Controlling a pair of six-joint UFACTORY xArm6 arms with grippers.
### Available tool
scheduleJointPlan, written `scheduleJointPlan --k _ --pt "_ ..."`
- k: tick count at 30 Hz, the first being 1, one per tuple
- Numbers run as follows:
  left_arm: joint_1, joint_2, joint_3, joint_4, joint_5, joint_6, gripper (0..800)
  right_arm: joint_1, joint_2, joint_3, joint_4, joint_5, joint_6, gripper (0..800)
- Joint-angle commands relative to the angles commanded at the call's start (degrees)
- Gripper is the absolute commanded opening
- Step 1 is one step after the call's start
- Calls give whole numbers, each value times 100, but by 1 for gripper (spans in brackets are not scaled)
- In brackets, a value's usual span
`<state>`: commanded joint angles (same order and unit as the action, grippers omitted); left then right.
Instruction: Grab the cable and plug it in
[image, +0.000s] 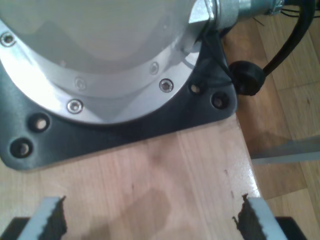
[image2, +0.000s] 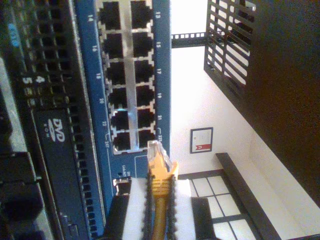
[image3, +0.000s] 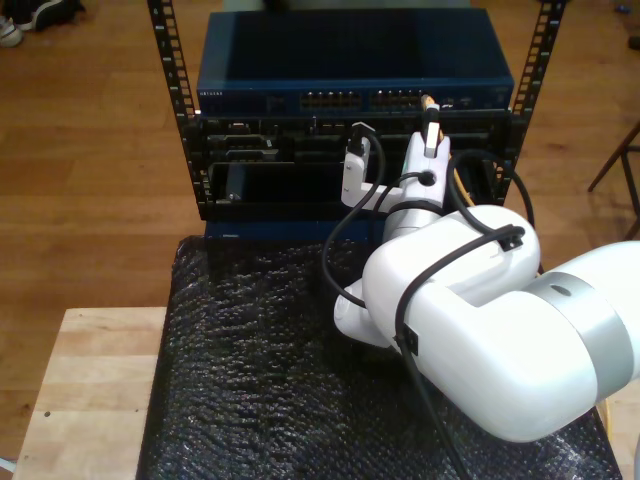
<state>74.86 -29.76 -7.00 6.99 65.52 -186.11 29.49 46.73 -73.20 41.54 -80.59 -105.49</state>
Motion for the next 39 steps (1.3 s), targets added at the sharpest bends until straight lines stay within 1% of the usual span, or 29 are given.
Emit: scheduleJointPlan --k 19,32,39 --pt "0 0 0 0 0 0 800 -79 132 -255 -18 9 -53 0" --pt "0 0 0 0 0 0 800 -53 132 -167 -62 9 -79 0" --pt "0 0 0 0 0 0 800 -62 132 -229 -62 18 -79 0"
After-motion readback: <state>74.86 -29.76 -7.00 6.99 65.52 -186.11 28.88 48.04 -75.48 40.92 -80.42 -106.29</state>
